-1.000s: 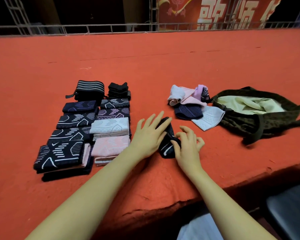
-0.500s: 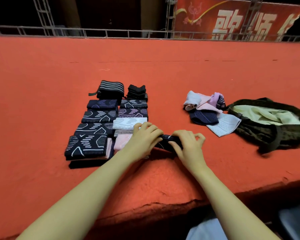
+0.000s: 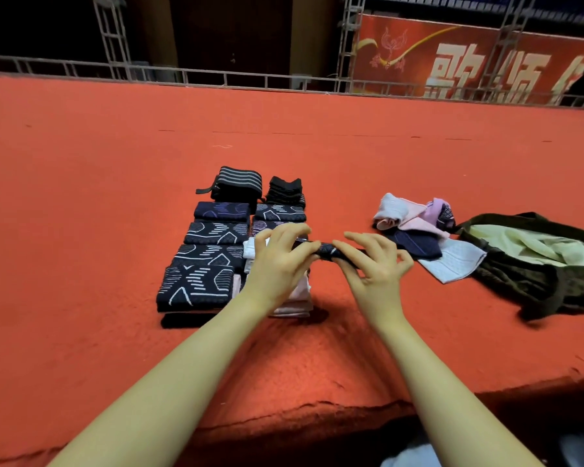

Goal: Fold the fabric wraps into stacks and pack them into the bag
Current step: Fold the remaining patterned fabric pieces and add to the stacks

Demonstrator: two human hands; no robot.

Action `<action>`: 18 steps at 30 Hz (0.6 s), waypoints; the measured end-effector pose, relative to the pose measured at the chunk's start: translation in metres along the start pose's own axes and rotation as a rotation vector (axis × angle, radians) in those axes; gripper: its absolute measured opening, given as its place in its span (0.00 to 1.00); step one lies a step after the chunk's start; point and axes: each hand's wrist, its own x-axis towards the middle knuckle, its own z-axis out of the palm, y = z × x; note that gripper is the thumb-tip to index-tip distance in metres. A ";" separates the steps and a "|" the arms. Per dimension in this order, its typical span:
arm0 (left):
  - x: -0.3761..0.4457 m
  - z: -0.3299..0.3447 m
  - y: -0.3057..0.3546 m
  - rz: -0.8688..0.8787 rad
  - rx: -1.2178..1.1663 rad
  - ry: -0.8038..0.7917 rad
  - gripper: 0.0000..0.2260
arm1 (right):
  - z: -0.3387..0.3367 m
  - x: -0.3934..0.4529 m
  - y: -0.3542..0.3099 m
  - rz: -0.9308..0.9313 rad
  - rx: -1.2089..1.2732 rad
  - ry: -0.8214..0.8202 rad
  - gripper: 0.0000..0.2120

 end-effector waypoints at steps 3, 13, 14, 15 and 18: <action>0.004 -0.009 -0.003 0.016 0.045 0.009 0.05 | 0.004 0.005 -0.004 -0.009 -0.022 0.007 0.09; -0.046 -0.052 -0.035 0.042 0.380 -0.127 0.01 | 0.054 -0.008 -0.036 -0.188 0.016 -0.183 0.10; -0.047 -0.053 -0.038 0.039 0.392 -0.149 0.01 | 0.058 -0.008 -0.036 -0.177 0.032 -0.213 0.11; -0.049 -0.053 -0.040 0.034 0.393 -0.177 0.02 | 0.061 -0.008 -0.036 -0.167 0.048 -0.251 0.11; -0.055 -0.051 -0.044 -0.019 0.289 -0.326 0.08 | 0.065 -0.013 -0.030 -0.137 0.107 -0.382 0.13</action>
